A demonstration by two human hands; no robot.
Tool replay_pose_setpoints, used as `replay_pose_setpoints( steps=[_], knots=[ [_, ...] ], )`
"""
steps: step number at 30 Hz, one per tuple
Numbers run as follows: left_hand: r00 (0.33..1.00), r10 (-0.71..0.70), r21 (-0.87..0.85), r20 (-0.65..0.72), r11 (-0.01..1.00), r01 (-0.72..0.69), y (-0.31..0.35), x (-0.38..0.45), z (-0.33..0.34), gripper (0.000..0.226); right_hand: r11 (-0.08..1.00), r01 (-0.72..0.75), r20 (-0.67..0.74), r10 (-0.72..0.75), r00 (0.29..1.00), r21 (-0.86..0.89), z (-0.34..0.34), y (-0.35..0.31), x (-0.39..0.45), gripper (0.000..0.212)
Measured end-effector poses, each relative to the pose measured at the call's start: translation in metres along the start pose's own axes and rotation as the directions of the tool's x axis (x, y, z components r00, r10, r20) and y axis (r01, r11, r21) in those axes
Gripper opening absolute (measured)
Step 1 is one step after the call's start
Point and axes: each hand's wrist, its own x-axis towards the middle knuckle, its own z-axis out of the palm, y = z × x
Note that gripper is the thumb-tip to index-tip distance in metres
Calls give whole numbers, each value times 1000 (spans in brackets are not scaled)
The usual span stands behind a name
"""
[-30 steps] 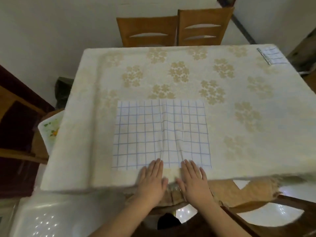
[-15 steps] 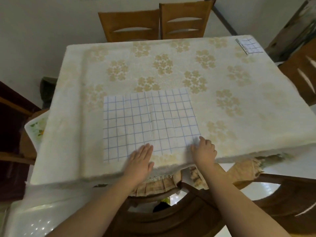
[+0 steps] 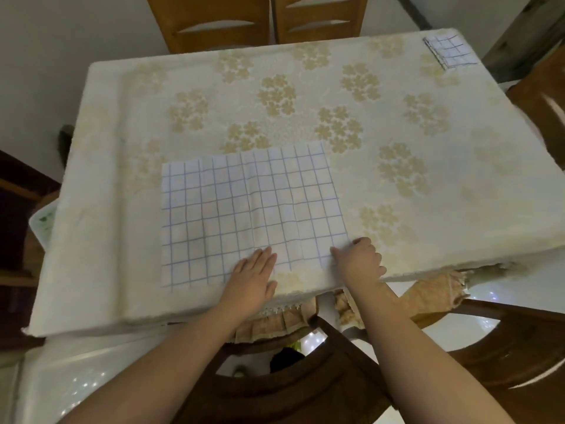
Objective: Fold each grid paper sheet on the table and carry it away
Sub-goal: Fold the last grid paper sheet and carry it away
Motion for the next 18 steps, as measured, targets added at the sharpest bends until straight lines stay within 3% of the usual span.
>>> replay_pose_setpoints(
  steps=[8,11,14,18],
  knots=[
    [1000,-20,0,6,1000,20,3,-3,4,64,993,91,25,-89,996,-72,-4,3,1,40],
    [1000,-21,-41,20,999,22,2,-3,0,63,974,215,-56,-211,976,74,-7,-6,-11,24],
    [1000,-6,-129,9,992,7,0,-3,-9,67,870,421,-136,-399,907,256,-11,-21,-29,12],
    [999,-25,-311,21,950,30,-10,-3,-24,70,725,635,-189,-607,772,266,-16,-53,-60,10]
  ],
)
